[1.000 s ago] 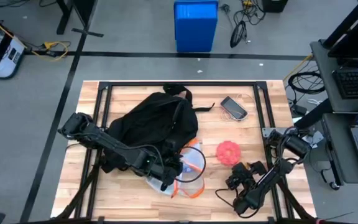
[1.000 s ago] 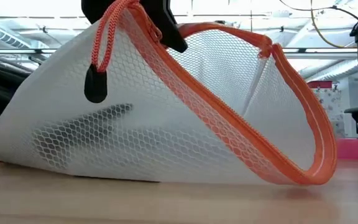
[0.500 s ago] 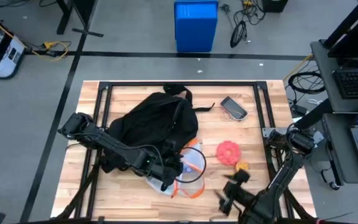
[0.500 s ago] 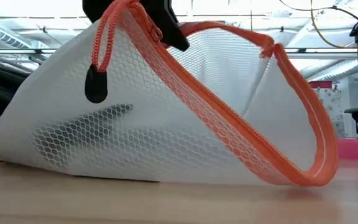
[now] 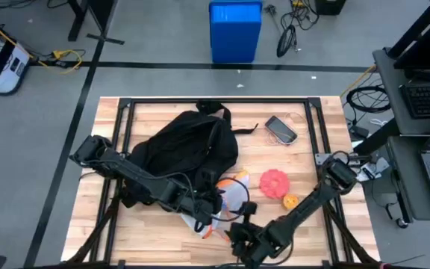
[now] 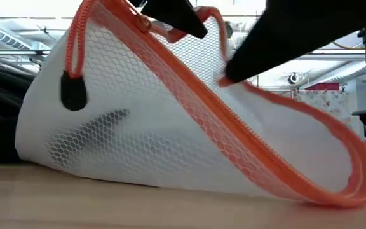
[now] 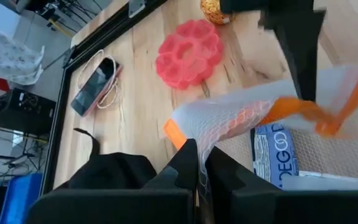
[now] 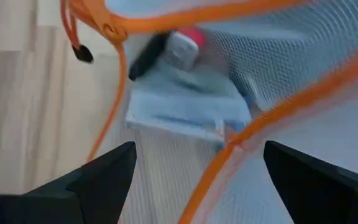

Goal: Unpack backpack
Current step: Remove the black earphone from the orange zip bag

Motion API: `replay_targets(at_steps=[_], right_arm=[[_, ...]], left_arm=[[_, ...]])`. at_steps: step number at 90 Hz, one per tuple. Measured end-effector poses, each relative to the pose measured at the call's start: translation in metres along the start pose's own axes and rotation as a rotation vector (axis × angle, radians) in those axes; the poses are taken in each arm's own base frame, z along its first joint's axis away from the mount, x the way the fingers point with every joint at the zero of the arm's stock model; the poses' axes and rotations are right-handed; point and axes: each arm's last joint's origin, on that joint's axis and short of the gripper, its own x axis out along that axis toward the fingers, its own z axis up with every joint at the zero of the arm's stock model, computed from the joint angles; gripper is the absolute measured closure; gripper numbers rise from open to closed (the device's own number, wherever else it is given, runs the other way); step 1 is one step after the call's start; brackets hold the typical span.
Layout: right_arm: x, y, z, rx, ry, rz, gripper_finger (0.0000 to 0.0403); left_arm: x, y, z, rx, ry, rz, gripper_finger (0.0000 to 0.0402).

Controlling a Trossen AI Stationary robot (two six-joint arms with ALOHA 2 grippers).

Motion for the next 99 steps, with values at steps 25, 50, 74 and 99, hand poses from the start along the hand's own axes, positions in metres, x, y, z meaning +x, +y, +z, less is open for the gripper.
replay_targets(at_steps=[25,50,74,99], right_arm=[[0.001,0.010,0.015,-0.105,-0.118,0.082,0.0068],[-0.014,0.020,0.015,-0.322,-0.151,0.115,0.0090],[-0.024,0.025,0.024,-0.442,-0.196,0.109,0.0097],[0.010,-0.005,0.029,-0.574,-0.061,-0.007,0.0097]], left_arm=[[0.000,0.000,0.000,-0.001,0.000,-0.006,0.0402],[0.002,0.003,-0.001,-0.008,0.005,-0.004,0.0402],[0.008,0.012,-0.002,-0.062,0.006,0.015,0.0402],[0.010,0.016,-0.001,-0.103,-0.004,0.024,0.0402]])
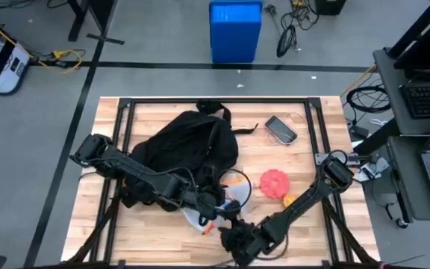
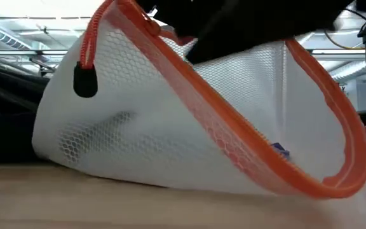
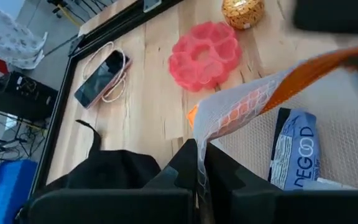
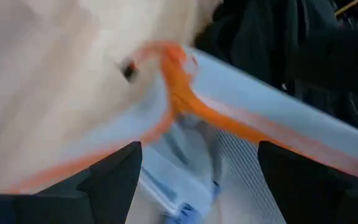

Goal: Unpack backpack
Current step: Remove the black earphone from the orange zip bag

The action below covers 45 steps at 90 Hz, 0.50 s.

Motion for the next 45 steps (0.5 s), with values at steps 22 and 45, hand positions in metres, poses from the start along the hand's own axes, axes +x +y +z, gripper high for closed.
replay_targets(at_steps=[22,45], right_arm=[[0.005,-0.005,-0.015,-0.022,0.129,0.048,0.0097],[0.022,-0.002,-0.020,-0.112,0.158,0.067,0.0097]], left_arm=[[-0.001,-0.002,-0.001,0.011,0.009,-0.005,0.0402],[-0.001,-0.002,-0.001,0.008,0.005,-0.006,0.0402]])
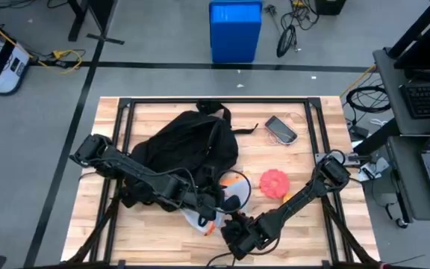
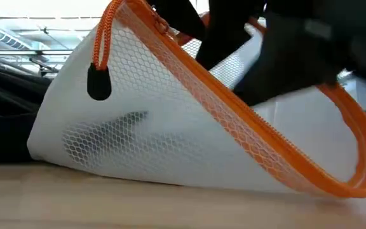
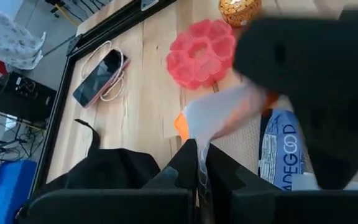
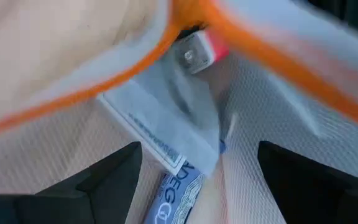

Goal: Unpack backpack
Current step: Remove the black earphone from the orange zip bag

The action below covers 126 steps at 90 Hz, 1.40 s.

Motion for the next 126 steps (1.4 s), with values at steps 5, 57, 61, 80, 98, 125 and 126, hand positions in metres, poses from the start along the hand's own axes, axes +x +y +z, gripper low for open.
replay_targets(at_steps=[5,57,61,80,98,125,126], right_arm=[[0.011,0.006,-0.002,-0.026,0.017,0.017,0.0097],[0.032,0.006,0.019,-0.043,-0.069,-0.071,0.0112],[0.035,0.001,0.019,-0.016,-0.062,-0.079,0.0118],[0.042,-0.006,0.016,0.027,-0.037,-0.079,0.0149],[0.045,-0.009,0.014,0.053,-0.027,-0.061,0.0177],[0.047,-0.010,0.014,0.076,-0.025,-0.021,0.0256],[0.047,-0.010,0.014,0.077,-0.025,-0.017,0.0261]], left_arm=[[0.000,0.000,0.000,-0.001,-0.001,-0.002,0.0402],[0.000,-0.001,0.000,0.000,-0.004,-0.029,0.0402],[0.000,-0.001,0.000,0.000,-0.003,-0.029,0.0402],[0.000,0.000,0.000,0.002,0.001,-0.016,0.0402],[0.000,0.000,-0.001,0.006,0.005,-0.015,0.0402],[0.000,0.000,-0.001,0.014,0.005,-0.015,0.0402],[0.000,0.000,-0.001,0.014,0.005,-0.015,0.0402]])
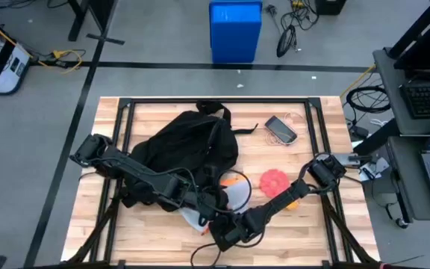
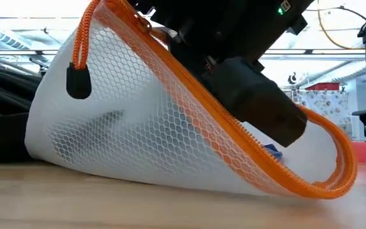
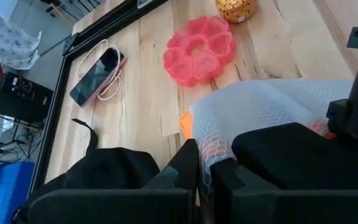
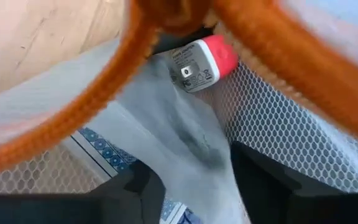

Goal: Unpack backpack
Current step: Remove the black earphone from the orange zip bag

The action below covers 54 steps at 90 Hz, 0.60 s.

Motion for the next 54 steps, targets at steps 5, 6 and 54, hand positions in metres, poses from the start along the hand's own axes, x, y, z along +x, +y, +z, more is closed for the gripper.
replay_targets(at_steps=[5,6,54], right_arm=[[0.001,0.000,-0.001,0.011,0.003,0.022,0.0285],[0.001,-0.001,-0.001,0.013,0.004,0.025,0.0291],[-0.022,0.008,0.003,0.000,0.064,0.073,0.0400]], left_arm=[[0.000,0.000,0.000,0.001,0.001,0.000,0.0402],[0.000,0.000,0.000,0.001,0.001,0.000,0.0402],[0.000,0.000,-0.007,0.034,0.067,0.016,0.0402]])
